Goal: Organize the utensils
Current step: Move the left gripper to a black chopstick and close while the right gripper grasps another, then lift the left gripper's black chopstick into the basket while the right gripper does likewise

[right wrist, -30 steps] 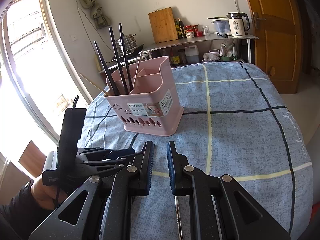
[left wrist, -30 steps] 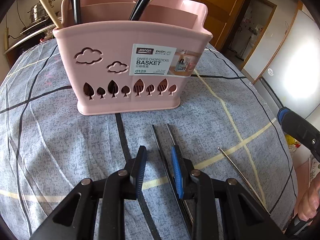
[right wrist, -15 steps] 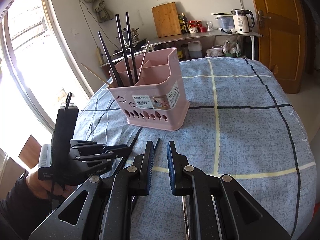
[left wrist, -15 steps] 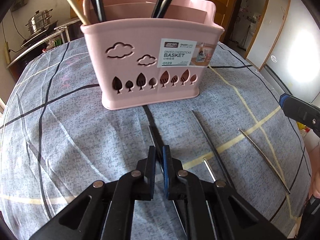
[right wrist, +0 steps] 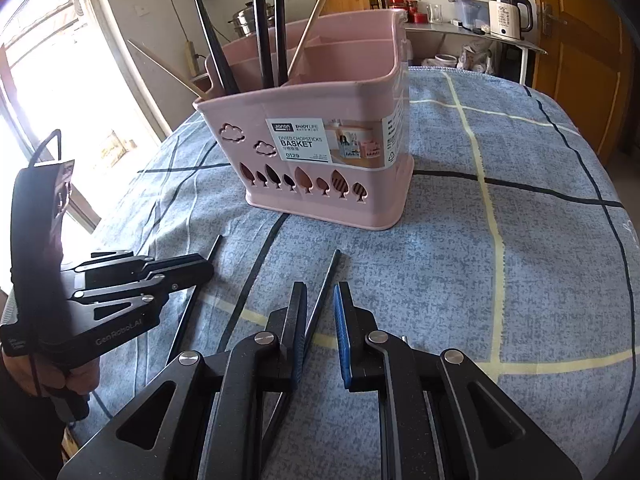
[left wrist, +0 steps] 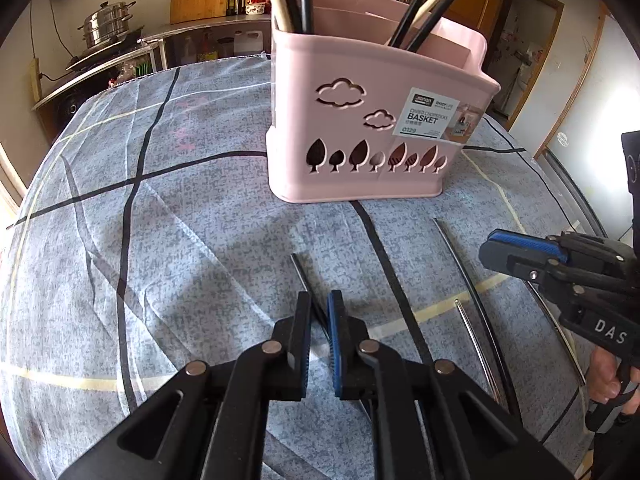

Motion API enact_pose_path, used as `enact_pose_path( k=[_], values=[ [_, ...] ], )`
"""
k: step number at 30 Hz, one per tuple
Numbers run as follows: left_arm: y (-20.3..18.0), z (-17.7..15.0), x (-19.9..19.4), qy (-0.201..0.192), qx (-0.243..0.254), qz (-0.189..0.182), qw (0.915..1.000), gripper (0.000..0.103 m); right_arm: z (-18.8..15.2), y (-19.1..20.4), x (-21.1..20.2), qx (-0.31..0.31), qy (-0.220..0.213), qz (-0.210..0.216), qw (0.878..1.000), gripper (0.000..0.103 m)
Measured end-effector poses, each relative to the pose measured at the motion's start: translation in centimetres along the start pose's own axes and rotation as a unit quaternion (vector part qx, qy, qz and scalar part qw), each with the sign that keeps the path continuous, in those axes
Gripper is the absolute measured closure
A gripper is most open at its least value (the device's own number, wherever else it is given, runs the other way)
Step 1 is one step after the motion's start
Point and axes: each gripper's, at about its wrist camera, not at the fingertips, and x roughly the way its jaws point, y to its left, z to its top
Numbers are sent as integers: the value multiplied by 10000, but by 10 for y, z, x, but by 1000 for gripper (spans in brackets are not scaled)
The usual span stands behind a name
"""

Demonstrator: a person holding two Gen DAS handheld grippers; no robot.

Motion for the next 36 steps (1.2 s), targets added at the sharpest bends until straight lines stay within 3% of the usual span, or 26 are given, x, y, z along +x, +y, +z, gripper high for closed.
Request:
enact_pose_path(
  k=[11, 14, 20, 22, 29, 36],
  values=[
    [-5, 5, 6, -50, 3, 11, 10000, 88, 4, 3, 28, -107, 273, -323, 9991, 89],
    [-12, 7, 8, -60, 83, 85, 9999, 87, 6, 7, 30, -169, 276, -452, 9985, 95],
    [-24, 12, 12, -51, 208, 196, 9996, 86, 8, 6, 29, -103, 305, -290, 9991, 96],
    [-26, 12, 12, -31, 208, 170, 9996, 92, 8, 5, 27, -73, 301, -235, 9992, 97],
    [-27, 13, 7, -7, 90, -57, 9999, 94, 11, 4, 5, -48, 79, -44, 9999, 97],
    [-26, 24, -35, -361, 23, -226, 9991, 95, 24, 6, -38, -115, -391, 55, 9992, 98]
  ],
)
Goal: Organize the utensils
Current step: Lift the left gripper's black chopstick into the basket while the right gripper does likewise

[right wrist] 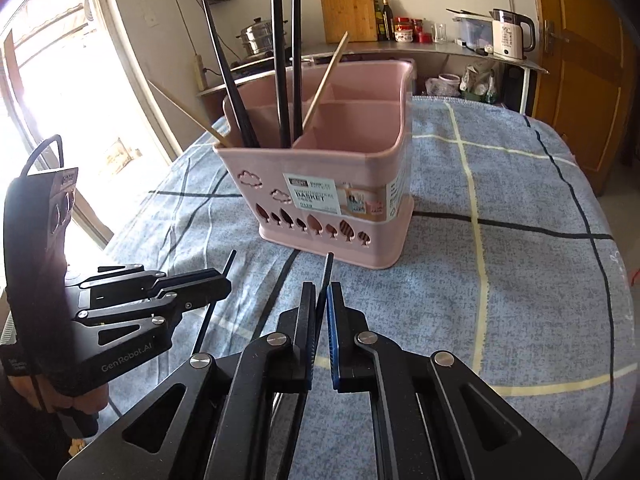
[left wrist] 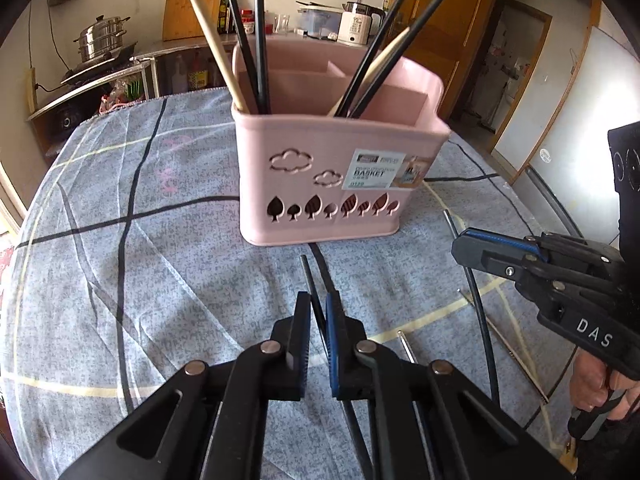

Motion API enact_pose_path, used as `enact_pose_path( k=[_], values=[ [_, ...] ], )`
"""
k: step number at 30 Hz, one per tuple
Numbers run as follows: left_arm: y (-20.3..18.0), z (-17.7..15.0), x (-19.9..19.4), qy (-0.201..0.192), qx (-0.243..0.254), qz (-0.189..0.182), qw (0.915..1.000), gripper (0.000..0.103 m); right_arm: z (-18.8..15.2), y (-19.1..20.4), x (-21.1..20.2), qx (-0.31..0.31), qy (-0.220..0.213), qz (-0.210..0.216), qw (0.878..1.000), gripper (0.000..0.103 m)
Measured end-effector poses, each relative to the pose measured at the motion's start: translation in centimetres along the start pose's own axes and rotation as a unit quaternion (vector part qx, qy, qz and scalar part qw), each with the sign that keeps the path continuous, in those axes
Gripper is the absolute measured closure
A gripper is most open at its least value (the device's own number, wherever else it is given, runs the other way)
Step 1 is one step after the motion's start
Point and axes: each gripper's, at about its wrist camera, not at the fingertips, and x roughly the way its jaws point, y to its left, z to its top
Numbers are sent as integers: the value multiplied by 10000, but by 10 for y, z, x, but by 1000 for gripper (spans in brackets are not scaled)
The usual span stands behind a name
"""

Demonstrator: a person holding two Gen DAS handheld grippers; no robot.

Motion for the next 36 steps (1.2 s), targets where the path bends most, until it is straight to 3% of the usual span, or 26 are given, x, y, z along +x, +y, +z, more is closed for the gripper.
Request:
enact_pose_path(
  k=[9, 15, 20, 36],
  values=[
    [-5, 28, -92, -992, 94, -79, 9950, 98, 22, 13, -68, -154, -851, 11, 9962, 99],
    [-13, 37, -132, -1488, 237, -91, 9885, 98, 31, 18, -100, -241, -1342, 2, 9907, 99],
    [-16, 38, -138, -1578, 266, -84, 9871, 98, 34, 19, -115, -291, -1575, -21, 9871, 99],
    [-16, 38, -149, -1578, 299, -116, 9869, 98, 36, 22, -128, -473, -1665, -46, 9849, 99]
  ],
)
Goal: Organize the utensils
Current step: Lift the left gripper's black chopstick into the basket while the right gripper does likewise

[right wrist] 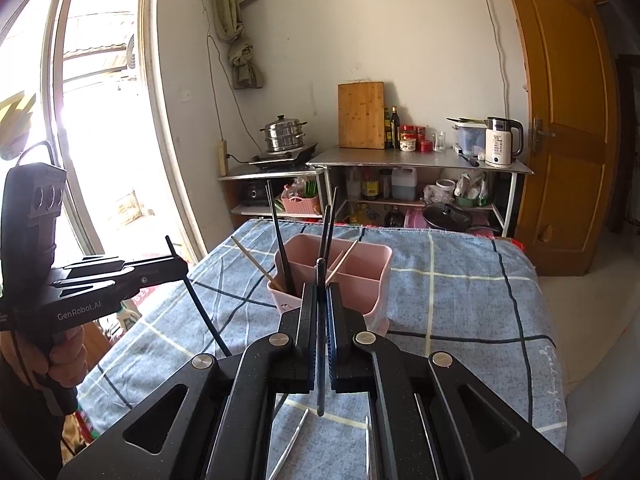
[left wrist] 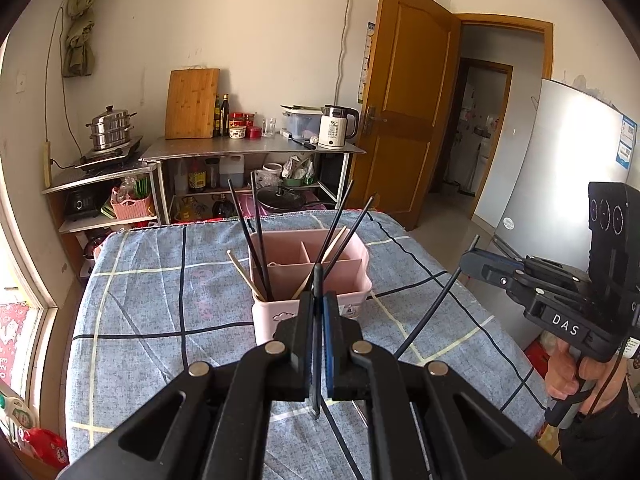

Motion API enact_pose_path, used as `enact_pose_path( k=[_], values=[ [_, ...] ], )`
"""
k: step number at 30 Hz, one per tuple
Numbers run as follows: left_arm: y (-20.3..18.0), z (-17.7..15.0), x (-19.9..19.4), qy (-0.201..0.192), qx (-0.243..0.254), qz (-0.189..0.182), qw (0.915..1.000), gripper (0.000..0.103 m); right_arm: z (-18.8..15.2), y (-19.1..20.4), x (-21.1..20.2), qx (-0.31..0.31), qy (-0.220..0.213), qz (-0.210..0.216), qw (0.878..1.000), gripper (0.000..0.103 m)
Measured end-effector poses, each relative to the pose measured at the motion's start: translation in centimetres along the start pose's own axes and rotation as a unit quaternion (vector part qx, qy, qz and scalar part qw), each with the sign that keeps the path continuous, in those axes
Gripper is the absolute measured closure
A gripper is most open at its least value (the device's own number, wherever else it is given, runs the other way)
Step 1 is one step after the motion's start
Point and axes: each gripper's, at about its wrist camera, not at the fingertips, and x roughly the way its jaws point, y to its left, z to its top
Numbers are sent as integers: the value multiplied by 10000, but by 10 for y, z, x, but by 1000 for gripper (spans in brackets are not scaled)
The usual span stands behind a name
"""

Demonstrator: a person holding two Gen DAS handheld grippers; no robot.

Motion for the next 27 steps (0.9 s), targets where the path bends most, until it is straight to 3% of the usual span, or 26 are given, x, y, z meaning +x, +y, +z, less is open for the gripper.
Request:
enact_pose_path(
  k=[7, 21, 27],
  values=[
    [-2, 13, -9, -93, 40, -22, 9999, 98, 12, 4, -3, -91, -110, 47, 9999, 99],
    [3, 83, -26, -590, 195, 135, 9980, 98, 71, 21, 2, -261, -640, 177, 9975, 99],
    [10, 103, -17, -713, 200, 165, 9971, 98, 92, 21, 11, -211, -830, 215, 9961, 99]
  ],
)
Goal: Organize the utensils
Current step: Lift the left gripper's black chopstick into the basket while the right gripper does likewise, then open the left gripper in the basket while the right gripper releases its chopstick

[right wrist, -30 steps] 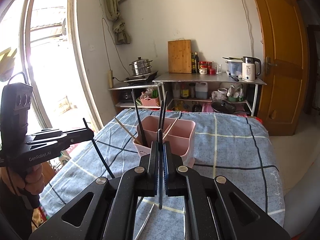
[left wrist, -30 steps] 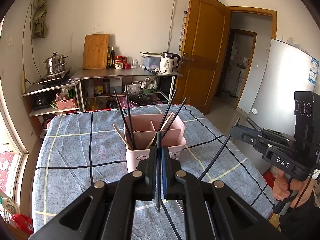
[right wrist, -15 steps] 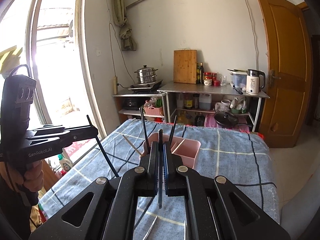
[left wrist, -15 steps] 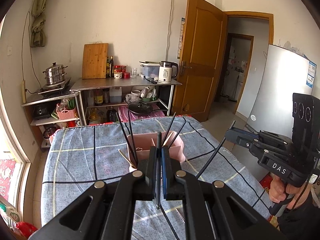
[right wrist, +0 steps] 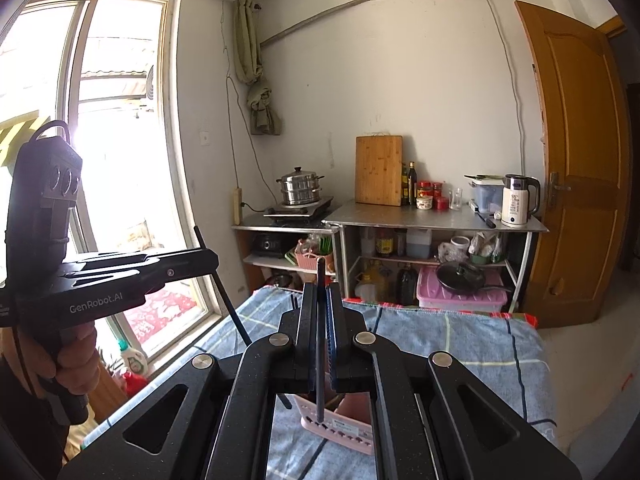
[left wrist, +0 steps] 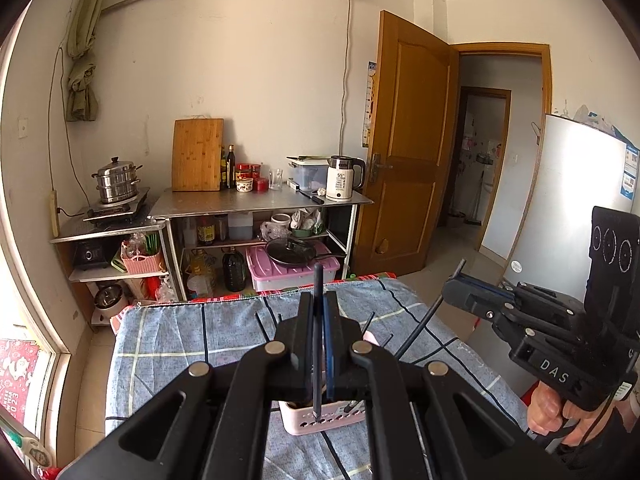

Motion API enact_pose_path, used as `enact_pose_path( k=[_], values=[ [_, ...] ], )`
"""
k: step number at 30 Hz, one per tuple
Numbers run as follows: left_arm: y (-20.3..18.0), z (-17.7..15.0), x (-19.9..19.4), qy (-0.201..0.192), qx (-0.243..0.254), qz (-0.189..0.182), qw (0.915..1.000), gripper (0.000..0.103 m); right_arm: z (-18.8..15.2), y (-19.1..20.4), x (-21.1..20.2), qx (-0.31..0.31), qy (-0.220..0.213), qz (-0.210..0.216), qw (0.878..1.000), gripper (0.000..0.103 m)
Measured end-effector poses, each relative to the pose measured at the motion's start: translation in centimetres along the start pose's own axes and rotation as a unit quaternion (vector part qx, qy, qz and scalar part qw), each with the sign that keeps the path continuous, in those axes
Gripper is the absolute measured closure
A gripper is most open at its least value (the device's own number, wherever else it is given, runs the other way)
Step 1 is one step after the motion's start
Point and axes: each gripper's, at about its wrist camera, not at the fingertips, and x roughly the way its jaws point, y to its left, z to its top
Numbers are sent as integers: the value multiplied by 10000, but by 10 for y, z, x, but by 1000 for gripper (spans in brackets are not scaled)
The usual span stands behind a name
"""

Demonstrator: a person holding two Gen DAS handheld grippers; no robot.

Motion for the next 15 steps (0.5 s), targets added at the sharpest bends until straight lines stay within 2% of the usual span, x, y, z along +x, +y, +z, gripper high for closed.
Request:
enact_pose_path(
  k=[9, 15],
  values=[
    [12, 3, 27, -42, -103, -138, 9998, 98, 2, -7, 26, 57, 29, -83, 9999, 99],
    [19, -11, 48, 130, -193, -200, 9995, 98, -7, -11, 43, 96, 199, -76, 9997, 99]
  ],
)
